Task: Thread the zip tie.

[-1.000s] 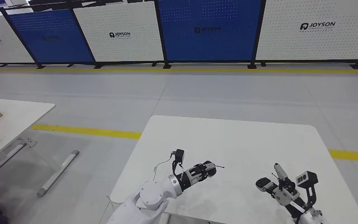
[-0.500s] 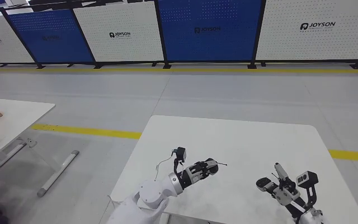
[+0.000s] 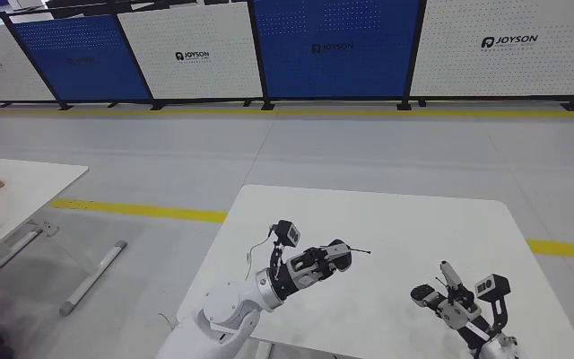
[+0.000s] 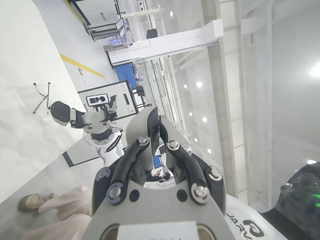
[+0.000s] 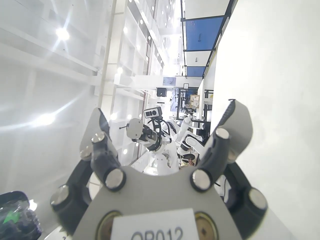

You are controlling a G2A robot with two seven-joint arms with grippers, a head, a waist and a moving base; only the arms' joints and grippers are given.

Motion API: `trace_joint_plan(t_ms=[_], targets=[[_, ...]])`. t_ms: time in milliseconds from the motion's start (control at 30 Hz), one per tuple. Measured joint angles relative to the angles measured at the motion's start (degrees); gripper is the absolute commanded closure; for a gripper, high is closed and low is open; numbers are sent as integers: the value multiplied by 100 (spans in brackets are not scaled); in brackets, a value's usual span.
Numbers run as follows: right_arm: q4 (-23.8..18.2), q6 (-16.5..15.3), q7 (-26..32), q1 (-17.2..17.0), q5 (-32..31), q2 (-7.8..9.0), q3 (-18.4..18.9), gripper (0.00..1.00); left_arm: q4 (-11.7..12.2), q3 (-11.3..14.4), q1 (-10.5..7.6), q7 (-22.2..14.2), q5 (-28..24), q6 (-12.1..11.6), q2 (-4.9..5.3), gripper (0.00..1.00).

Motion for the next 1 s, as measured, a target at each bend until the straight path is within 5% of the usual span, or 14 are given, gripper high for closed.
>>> trace_joint_plan(t_ms=[233,467,567,867,1000], targets=[[0,0,0,0,0,0,0,0,-13,53,-10,10,-154,-31,-14,100],[0,0,0,0,0,0,0,0,-238,-125,65,-549,-1266,-690,-25,100],[0,0,0,0,0,0,0,0,-288,-167,112,-883,-1727,-724,-20,100],[0,0,0,0,0,0,0,0,-294,-154,95,-819,-1671,-695,-21,100],[0,0,0,0,0,0,0,0,-297,-96,33,-358,-1003,-609,-22,100]])
